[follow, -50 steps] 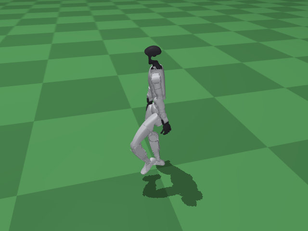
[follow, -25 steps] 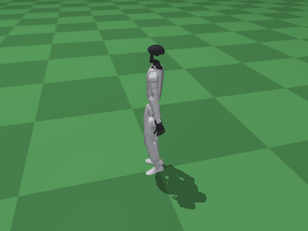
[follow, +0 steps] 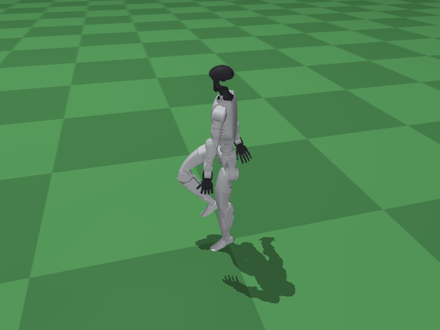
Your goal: In place motions
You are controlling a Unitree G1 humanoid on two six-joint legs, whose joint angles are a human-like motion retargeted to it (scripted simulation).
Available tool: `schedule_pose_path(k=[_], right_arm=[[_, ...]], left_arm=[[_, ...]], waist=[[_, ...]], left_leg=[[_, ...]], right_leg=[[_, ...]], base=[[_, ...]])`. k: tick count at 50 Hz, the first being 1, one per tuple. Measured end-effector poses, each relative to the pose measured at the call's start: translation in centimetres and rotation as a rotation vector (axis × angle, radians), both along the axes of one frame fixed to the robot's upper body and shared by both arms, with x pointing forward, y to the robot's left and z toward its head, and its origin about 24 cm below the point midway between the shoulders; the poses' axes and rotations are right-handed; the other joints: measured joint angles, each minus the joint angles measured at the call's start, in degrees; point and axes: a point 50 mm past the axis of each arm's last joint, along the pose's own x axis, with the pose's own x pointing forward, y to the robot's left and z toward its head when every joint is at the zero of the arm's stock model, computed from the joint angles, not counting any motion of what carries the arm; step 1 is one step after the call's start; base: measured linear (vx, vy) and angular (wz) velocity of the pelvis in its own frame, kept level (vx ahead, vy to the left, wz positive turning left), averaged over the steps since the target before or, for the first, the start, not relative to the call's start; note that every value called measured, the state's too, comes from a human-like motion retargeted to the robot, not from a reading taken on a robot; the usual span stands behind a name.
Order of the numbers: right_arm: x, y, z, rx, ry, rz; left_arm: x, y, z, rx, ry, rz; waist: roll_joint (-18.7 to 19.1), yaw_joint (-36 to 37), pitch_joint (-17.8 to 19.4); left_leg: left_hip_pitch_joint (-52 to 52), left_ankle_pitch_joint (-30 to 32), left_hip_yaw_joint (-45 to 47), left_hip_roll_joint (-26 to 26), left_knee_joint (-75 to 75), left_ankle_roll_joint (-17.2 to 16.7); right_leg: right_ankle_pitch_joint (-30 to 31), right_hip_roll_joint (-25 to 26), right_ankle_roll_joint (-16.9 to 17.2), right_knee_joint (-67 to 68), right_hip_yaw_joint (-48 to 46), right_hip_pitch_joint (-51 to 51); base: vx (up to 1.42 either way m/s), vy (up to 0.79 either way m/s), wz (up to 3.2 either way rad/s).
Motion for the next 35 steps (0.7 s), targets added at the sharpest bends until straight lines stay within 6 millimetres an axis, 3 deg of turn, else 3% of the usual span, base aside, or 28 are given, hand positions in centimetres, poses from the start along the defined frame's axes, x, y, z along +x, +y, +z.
schedule_pose_path(k=[3, 5, 8, 10, 12, 13, 15, 20, 24, 27, 30, 35], right_arm=[[0.8, 0.1, -0.2, 0.002, -0.046, 0.025], [2.2, 0.2, -0.4, 0.018, -0.086, 0.052], [3.8, 0.3, -0.5, 0.017, -0.141, 0.079], [5.0, 0.3, -0.5, 0.012, -0.184, 0.099], [6.3, 0.5, -0.6, 0.014, -0.224, 0.119], [6.8, 0.6, -0.6, 0.018, -0.239, 0.127], [7.9, 1.1, -0.6, 0.034, -0.268, 0.117], [14.2, 2.1, 0.3, 0.084, -0.447, 0.113], [16.4, 2.8, 0.8, 0.107, -0.535, 0.182], [15.9, 2.7, 0.7, 0.093, -0.550, 0.176], [14.5, 2.4, 0.3, 0.080, -0.509, 0.142], [9.3, 1.7, -0.5, 0.048, -0.293, 0.135]], left_arm=[[-2.9, -1.3, -0.7, -0.036, 0.073, 0.031], [-5.2, -1.7, -1.0, -0.053, 0.122, 0.061], [-9.3, -2.8, -1.3, -0.085, 0.226, 0.100], [-12.1, -3.3, -1.1, -0.103, 0.301, 0.126], [-14.7, -3.3, -0.7, -0.109, 0.378, 0.152], [-16.0, -3.3, -0.5, -0.109, 0.416, 0.164], [-17.9, -3.1, 0.0, -0.102, 0.480, 0.176], [-16.9, -3.8, -0.4, -0.117, 0.429, 0.292], [-16.4, -4.5, -0.6, -0.164, 0.398, 0.307], [-15.4, -4.6, -0.8, -0.134, 0.384, 0.261], [-13.2, -4.2, -1.3, -0.097, 0.318, 0.207], [-11.4, -4.0, -1.5, -0.057, 0.257, 0.148]], waist=[[-1.28, 1.47, -1.89], [-4.94, 2.87, -0.89], [-6.53, 4.08, -1.75], [-8.24, 3.52, -2.55], [-9.53, 5.11, -3.80], [-10.24, 6.99, -4.63], [-11.23, 10.78, -6.72], [-11.63, 13.33, -0.82], [-10.21, 9.69, -1.24], [-9.26, 9.09, -2.28], [-9.85, 11.14, -1.40], [-9.08, 15.80, -3.26]], left_leg=[[1.46, 0.10, 1.05, -1.10, -0.97, -0.58], [5.90, -0.71, 3.05, -3.12, -1.34, -0.92], [7.66, -1.61, 2.08, -4.42, -0.76, -1.29], [7.95, -2.35, 0.45, -6.63, 0.45, -1.12], [8.46, -3.33, 1.22, -8.09, 1.70, -1.19], [8.88, -3.78, 2.65, -8.69, 2.20, -1.26], [7.00, -3.59, 2.87, -9.99, 4.59, -1.15], [4.72, 0.46, 1.51, -8.89, 9.30, -2.53], [2.27, 1.97, 0.20, -8.17, 11.17, -3.46], [0.59, 2.52, -2.47, -8.84, 11.45, -3.63], [2.05, 1.07, -3.18, -9.92, 9.99, -2.61], [4.26, -1.59, 0.34, -11.01, 3.73, 0.08]], right_leg=[[1.90, 2.24, 0.77, -13.83, 0.38, 12.00], [2.80, 4.43, 1.58, -25.08, 3.05, 23.62], [6.21, 9.28, 2.62, -48.73, 5.71, 39.21], [7.10, 9.61, 3.59, -66.30, 4.90, 49.50], [-3.25, 8.15, 0.91, -77.63, -0.04, 56.61], [-4.71, 7.56, -1.91, -81.52, -2.11, 58.39], [-3.98, 6.50, -2.18, -85.24, 1.38, 58.42], [-1.33, 6.21, -2.87, -86.75, 1.26, 58.21], [-1.29, 6.84, -3.31, -88.08, 0.42, 57.78], [-1.06, 6.87, -3.22, -88.88, -0.43, 57.22], [-0.54, 6.40, -3.33, -89.59, -0.55, 57.88], [0.29, 7.57, -3.38, -90.07, 4.10, 57.27]], base=[[0.15, -0.03, -0.18], [0.16, -0.05, -0.28], [0.16, -0.08, 0.15], [0.11, -0.11, 0.42], [0.11, -0.11, -0.53], [0.09, -0.10, -1.19], [-0.01, -0.10, -0.99], [-0.34, -0.04, -0.27], [-0.09, -0.03, 0.49], [-0.06, 0.01, 0.49], [-0.10, 0.03, -0.06], [0.05, 0.01, -0.63]])
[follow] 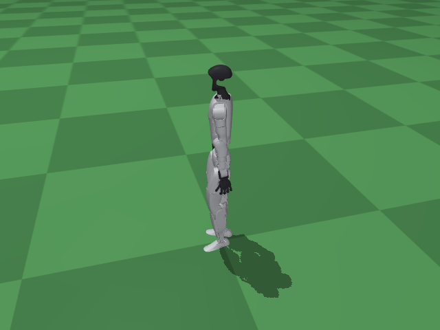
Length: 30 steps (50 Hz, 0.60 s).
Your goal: In place motions
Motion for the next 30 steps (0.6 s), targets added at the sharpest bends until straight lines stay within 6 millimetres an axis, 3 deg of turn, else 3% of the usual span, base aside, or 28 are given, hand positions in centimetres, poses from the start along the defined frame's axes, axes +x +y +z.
schedule_pose_path(k=[2, 5, 9, 13, 17, 25, 27, 30], right_arm=[[-2.4, -0.3, -0.1, -0.030, 0.080, -0.013], [-5.5, -0.4, 0.0, -0.051, 0.181, -0.045], [-7.8, -0.6, 0.2, -0.046, 0.218, -0.170], [-9.0, -0.5, 0.3, -0.081, 0.222, -0.316], [-8.1, -0.6, 0.3, -0.055, 0.236, -0.340], [-4.1, -0.6, 0.0, -0.059, 0.149, -0.056], [-3.2, -0.1, -0.1, -0.046, 0.120, -0.029], [-0.8, 1.2, -0.2, 0.002, 0.052, -0.054]], left_arm=[[0.1, 0.0, 0.0, 0.002, 0.000, -0.009], [0.2, -0.1, 0.0, -0.017, 0.009, 0.006], [1.1, 0.5, 0.1, -0.016, -0.015, -0.014], [0.7, 0.5, 0.1, -0.048, -0.009, -0.020], [0.1, 0.3, 0.2, -0.085, -0.003, 0.020], [-0.7, 0.8, 0.3, -0.039, 0.027, -0.009], [-0.5, 1.0, 0.3, -0.019, 0.024, -0.023], [1.1, 1.8, 0.2, 0.035, -0.016, -0.035]], waist=[[2.06, -5.90, -2.37], [3.01, -7.82, -4.35], [2.81, 3.92, -4.19], [2.65, 5.47, -5.54], [3.06, 0.74, -5.13], [2.51, -5.46, -4.37], [1.74, -5.54, -4.18], [0.95, -8.23, -2.55]], left_leg=[[-0.14, -0.53, -2.81, 1.18, -2.19, -1.08], [-0.75, 1.08, -1.75, 1.24, -4.96, -0.98], [3.08, 0.76, 10.18, 3.68, -7.77, -1.82], [3.75, 0.78, 12.12, 3.18, -8.93, -1.80], [3.33, 0.94, 9.31, 2.86, -8.81, -1.61], [0.25, -1.29, 4.90, 3.80, -1.35, -2.10], [-2.70, 2.19, 5.47, 4.85, 5.16, -2.63], [-12.49, 13.29, 1.49, 8.84, 22.80, -5.99]], right_leg=[[-0.58, 0.66, 0.56, -0.47, -5.23, -0.73], [-0.68, 0.80, 0.93, -0.04, -5.84, -2.20], [-1.61, 0.91, 2.36, 4.82, 5.79, -4.59], [-0.85, 2.08, 1.52, 3.10, 8.14, -3.93], [-0.12, 2.45, 0.86, 1.05, 5.28, -2.82], [0.04, 1.64, -0.54, 0.58, -0.12, -3.04], [0.11, 0.73, -0.70, 0.60, -0.77, -3.28], [0.07, -0.67, -0.77, -0.15, -5.52, -3.31]], base=[[0.08, -0.01, 1.42], [0.01, -0.01, -0.19], [0.01, 0.01, -2.39], [0.06, 0.00, -0.62], [-0.02, -0.02, 0.52], [-0.02, -0.03, 0.57], [-0.09, -0.02, 0.57], [-0.23, -0.01, 1.22]])
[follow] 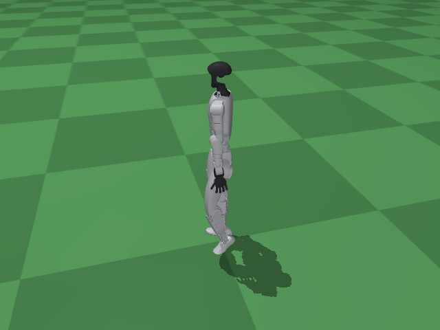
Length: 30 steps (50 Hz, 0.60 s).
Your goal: In place motions
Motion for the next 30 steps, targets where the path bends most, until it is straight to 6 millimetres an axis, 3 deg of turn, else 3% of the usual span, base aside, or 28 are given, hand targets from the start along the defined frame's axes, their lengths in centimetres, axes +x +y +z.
schedule_pose_path(k=[2, 5, 10, 14, 18, 20, 22, 24, 27, 30], right_arm=[[1.5, 0.9, 0.0, 0.049, -0.058, -0.013], [3.4, 1.8, 0.3, 0.122, -0.111, 0.033], [5.5, 3.7, 0.6, 0.162, -0.188, 0.152], [6.8, 4.5, 0.9, 0.198, -0.284, 0.252], [4.5, 3.1, 0.4, 0.100, -0.244, 0.286], [2.7, 1.8, 0.0, 0.028, -0.200, 0.263], [0.4, 0.3, -0.2, -0.035, -0.130, 0.230], [-1.7, -1.2, -0.1, -0.100, -0.053, 0.172], [-3.2, -2.9, 0.2, -0.164, 0.012, 0.015], [-5.9, -4.4, 0.7, -0.185, 0.089, -0.178]], left_arm=[[0.8, 0.3, 0.0, 0.034, -0.028, -0.001], [0.7, 0.2, 0.0, 0.027, -0.030, 0.018], [-2.7, -1.7, 0.0, -0.044, 0.036, 0.150], [-5.1, -2.4, 0.5, -0.076, 0.135, 0.166], [-6.5, -2.4, 0.8, -0.072, 0.185, 0.162], [-6.4, -2.3, 0.8, -0.059, 0.182, 0.163], [-5.7, -2.2, 0.6, -0.047, 0.164, 0.185], [-3.9, -2.0, 0.4, -0.042, 0.121, 0.211], [1.2, -0.8, 0.1, -0.020, -0.007, 0.201], [6.6, 1.0, 0.4, 0.025, -0.178, 0.120]], waist=[[-1.05, 0.93, 1.65], [-1.41, 1.31, 2.19], [-3.12, 3.80, 1.44], [-2.42, 2.77, 1.63], [-1.45, 3.38, 0.03], [-1.52, 5.36, 0.09], [0.48, 3.79, -0.40], [2.34, -0.11, -1.21], [2.25, 0.88, 2.04], [2.95, 1.75, 4.18]], left_leg=[[-7.75, 4.35, -3.52, 0.10, 12.44, 2.06], [-16.40, -0.87, -2.72, 4.51, 27.34, 6.73], [-20.49, -4.15, -2.99, 2.28, 32.76, 6.34], [-13.33, -3.98, -4.32, -0.80, 22.59, 5.54], [0.56, -2.06, -5.64, -5.95, -0.37, 5.52], [9.06, -13.13, -3.86, -8.19, -12.79, 5.80], [13.75, -15.72, -0.62, -7.57, -22.76, 7.29], [13.90, -12.71, -2.25, -6.58, -27.87, 6.13], [13.51, -10.24, -1.96, -5.88, -30.28, 6.17], [15.10, -8.76, 0.45, -5.20, -33.80, 6.23]], right_leg=[[0.54, -0.73, -0.10, -0.68, -1.06, 0.97], [0.90, -0.76, -0.62, -0.99, -3.60, 1.19], [0.62, -2.31, -1.10, -0.06, -2.18, 1.08], [-0.03, -1.97, -0.61, 0.03, -2.34, 2.43], [-2.06, -0.87, 0.02, 2.10, -1.07, 2.68], [-4.23, -0.53, 0.20, 5.66, 1.79, 2.49], [-5.79, 1.30, 0.59, 10.13, 1.81, 1.16], [-2.17, 1.65, 1.43, 16.51, -1.00, -2.95], [5.30, -0.52, 3.90, 31.07, -0.30, -10.16], [2.65, -1.05, 3.43, 47.93, 2.86, -19.03]], base=[[-0.11, -0.03, 0.80], [-0.02, -0.02, 0.49], [0.06, 0.01, -0.19], [0.10, 0.02, 0.04], [0.19, 0.01, -0.33], [0.23, 0.03, -0.93], [0.23, 0.06, 0.08], [-0.01, 0.07, 0.76], [-0.31, 0.11, -0.38], [-0.13, 0.05, -0.21]])
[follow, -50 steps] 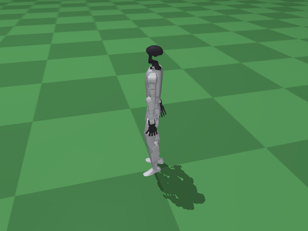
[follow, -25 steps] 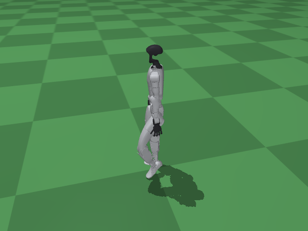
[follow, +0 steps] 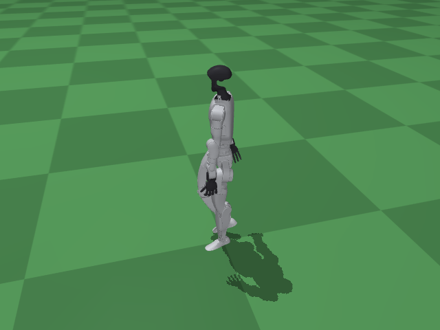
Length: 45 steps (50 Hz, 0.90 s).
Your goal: In place motions
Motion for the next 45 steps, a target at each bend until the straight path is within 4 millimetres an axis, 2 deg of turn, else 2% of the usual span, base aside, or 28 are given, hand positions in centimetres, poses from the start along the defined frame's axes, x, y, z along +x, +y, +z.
schedule_pose_path(k=[2, 4, 8, 12, 13, 15, 17, 18, 20, 22, 25, 28, 30, 32, 35, 38, 40, 42, 45], right_arm=[[-2.1, -0.6, 0.5, -0.018, 0.084, -0.047], [-4.1, -0.9, 1.0, -0.060, 0.163, -0.078], [-6.0, -0.9, 1.5, -0.105, 0.216, -0.154], [-6.6, -0.2, 1.5, -0.082, 0.236, -0.159], [-6.5, 0.0, 1.4, -0.073, 0.234, -0.158], [-5.9, 0.5, 1.1, -0.051, 0.221, -0.149], [-4.4, 1.2, 0.7, -0.012, 0.184, -0.127], [-3.3, 1.5, 0.4, 0.011, 0.157, -0.110], [0.1, 2.1, -0.2, 0.059, 0.068, -0.043], [3.9, 2.5, -0.5, 0.087, -0.042, 0.076], [9.0, 3.1, -0.2, 0.117, -0.193, 0.297], [12.3, 3.8, 0.4, 0.116, -0.347, 0.451], [14.6, 4.3, 1.0, 0.105, -0.447, 0.513], [15.0, 4.9, 1.1, 0.114, -0.487, 0.534], [12.4, 4.7, 0.3, 0.122, -0.422, 0.462], [8.5, 4.1, -0.5, 0.136, -0.286, 0.339], [5.9, 3.5, -0.7, 0.145, -0.185, 0.280], [3.9, 2.7, -0.7, 0.134, -0.103, 0.237], [2.8, 1.6, -0.5, 0.095, -0.073, 0.146]], left_arm=[[1.7, 1.2, 0.4, 0.025, -0.062, -0.045], [2.6, 2.0, 0.7, 0.053, -0.090, -0.086], [3.8, 2.1, 0.9, 0.100, -0.114, -0.157], [2.2, 0.9, 0.4, 0.055, -0.079, -0.167], [1.3, 0.4, 0.1, 0.035, -0.058, -0.166], [-0.4, -0.3, -0.2, 0.012, -0.017, -0.158], [-1.8, -0.9, -0.4, 0.007, 0.029, -0.150], [-2.4, -1.1, -0.5, 0.007, 0.050, -0.148], [-3.0, -1.5, -0.5, 0.013, 0.076, -0.125], [-4.2, -1.8, -0.6, 0.011, 0.108, -0.077], [-7.5, -2.6, -0.4, -0.060, 0.185, -0.005], [-11.1, -3.7, 0.0, -0.120, 0.281, 0.075], [-11.8, -4.0, 0.1, -0.146, 0.286, 0.129], [-12.3, -4.1, 0.2, -0.154, 0.291, 0.157], [-13.2, -3.9, 0.4, -0.143, 0.318, 0.138], [-12.3, -3.4, 0.2, -0.114, 0.295, 0.115], [-11.0, -3.2, 0.0, -0.092, 0.254, 0.110], [-8.5, -2.9, -0.4, -0.070, 0.184, 0.098], [-2.4, -1.8, -0.4, -0.033, 0.022, 0.032]], waist=[[0.80, -1.80, -0.91], [1.28, -2.92, -1.98], [0.75, -1.83, -0.90], [-0.13, -3.14, -1.84], [-0.75, -3.54, -2.27], [-1.93, -2.82, -2.56], [-3.15, -1.88, -3.08], [-3.94, -0.80, -3.25], [-4.14, -0.03, -2.09], [-5.11, 0.24, -0.41], [-6.60, 1.82, -0.38], [-6.38, 1.80, -1.23], [-6.06, 0.66, -0.03], [-5.75, -0.78, -0.46], [-4.66, -0.05, -2.79], [-4.03, 2.75, -2.99], [-2.60, 1.17, -3.55], [-0.88, -1.70, -3.98], [-0.78, 0.16, 0.48]], left_leg=[[-1.21, -0.19, 0.30, 0.85, 0.46, 0.10], [-2.64, -0.37, -1.45, 1.18, 1.17, 0.29], [-1.38, -0.87, -1.07, 1.19, 1.48, 0.04], [-0.72, -2.33, -1.25, -0.17, 3.08, -0.40], [-0.60, -3.28, -1.08, -0.76, 4.33, -0.69], [-0.82, -5.05, -0.60, -1.40, 7.94, -0.85], [-5.84, -1.39, -2.01, -1.82, 17.87, -0.58], [-9.44, 3.35, -0.81, -0.53, 24.74, -1.03], [-19.80, 11.30, -5.75, 1.32, 39.62, -2.53], [-26.65, 9.90, -7.94, 1.39, 51.06, -1.04], [-33.08, 5.93, -4.73, 4.07, 61.45, 0.83], [-34.17, 4.58, -4.53, 3.99, 62.89, 1.10], [-31.54, 5.85, -5.31, 2.97, 59.56, -0.07], [-27.00, 7.37, -5.71, 1.36, 52.36, -1.07], [-17.00, 9.41, -5.72, -1.58, 35.52, -1.77], [-5.28, -2.12, -2.92, -3.40, 18.04, -0.97], [-0.88, -5.01, 1.73, -2.89, 9.34, 1.62], [-1.94, -3.49, -1.61, -2.08, 6.49, 0.86], [-2.19, -1.72, -1.41, -1.29, 4.69, 1.58]], right_leg=[[-1.87, -0.24, -0.29, 6.25, 0.94, -4.65], [-2.14, 1.28, 0.22, 7.61, 3.23, -7.12], [0.52, 3.28, 0.30, -1.14, 5.44, -2.23], [2.39, 2.94, -0.60, -19.83, 3.77, 8.63], [-1.19, 2.88, 0.81, -26.17, 3.76, 12.58], [-7.75, 1.76, -2.03, -36.21, -1.05, 18.24], [-6.33, -0.31, -1.63, -42.72, -1.28, 20.21], [-5.18, -1.29, -1.08, -44.51, -1.21, 20.60], [-2.79, -2.16, -0.60, -47.54, -2.58, 20.32], [-0.89, -3.23, -0.70, -49.41, -6.95, 21.36], [-1.26, -3.82, -2.31, -48.44, -4.84, 20.55], [-1.69, -3.68, -2.57, -47.84, -4.48, 20.63], [-1.98, -3.12, -2.55, -47.97, -4.56, 21.62], [-2.58, -2.66, -2.32, -47.98, -4.71, 22.09], [-4.17, -1.46, -1.89, -46.99, -4.39, 22.46], [-7.41, -0.03, -1.43, -42.04, -1.24, 22.07], [-8.82, 1.05, -0.78, -37.06, -0.90, 20.38], [-3.40, 1.22, -0.13, -28.32, -2.62, 14.95], [6.64, -1.51, 2.00, -8.15, -1.21, 5.11]], base=[[0.09, -0.04, -0.04], [0.03, -0.03, -0.04], [-0.03, -0.01, -0.06], [0.14, -0.07, 0.32], [0.12, -0.06, 0.51], [0.05, -0.07, 0.34], [-0.04, -0.09, 0.46], [-0.16, -0.09, 0.58], [-0.30, -0.09, 0.77], [-0.24, -0.03, 0.28], [0.05, -0.02, -0.44], [0.08, -0.01, -0.06], [-0.06, 0.03, 0.05], [0.09, -0.03, 0.10], [0.31, -0.05, -0.08], [0.22, -0.01, -0.59], [0.17, 0.02, 0.21], [-0.03, 0.08, 0.23], [-0.27, 0.13, -0.57]])
